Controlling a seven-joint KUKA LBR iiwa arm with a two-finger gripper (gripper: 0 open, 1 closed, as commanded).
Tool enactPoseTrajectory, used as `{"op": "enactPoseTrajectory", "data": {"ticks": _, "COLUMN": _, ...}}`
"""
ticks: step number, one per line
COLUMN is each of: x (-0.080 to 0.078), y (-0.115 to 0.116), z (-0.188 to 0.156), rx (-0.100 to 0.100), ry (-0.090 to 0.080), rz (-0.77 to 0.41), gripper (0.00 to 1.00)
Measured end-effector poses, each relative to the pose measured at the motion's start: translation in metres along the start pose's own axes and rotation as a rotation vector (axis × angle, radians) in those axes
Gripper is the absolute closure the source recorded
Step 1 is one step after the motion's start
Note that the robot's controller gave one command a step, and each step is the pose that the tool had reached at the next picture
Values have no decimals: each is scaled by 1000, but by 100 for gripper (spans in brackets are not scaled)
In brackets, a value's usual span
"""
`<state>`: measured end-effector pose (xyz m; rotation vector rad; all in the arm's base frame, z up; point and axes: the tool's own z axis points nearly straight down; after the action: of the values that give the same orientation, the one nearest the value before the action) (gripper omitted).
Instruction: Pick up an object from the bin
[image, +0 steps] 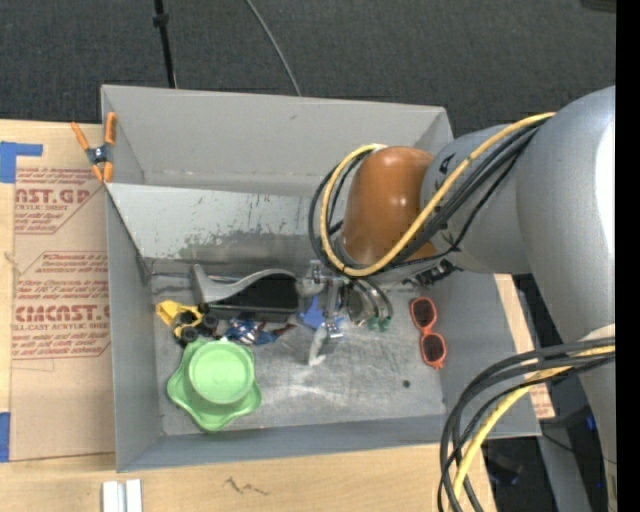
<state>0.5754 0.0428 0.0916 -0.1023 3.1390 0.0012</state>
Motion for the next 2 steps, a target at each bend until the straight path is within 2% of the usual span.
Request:
{"op": "enactPoseTrajectory", "data": {"ticks": 1, "x": -3, "y": -1, "z": 8, "rx": 1, "ry": -2, "rz": -60, "gripper": 0}}
{"op": "enactPoseTrajectory", "data": {"ticks": 2, "x": -1, "y": 0, "z": 13, "rx": 3, "ry": -4, "rz": -1, "gripper": 0}}
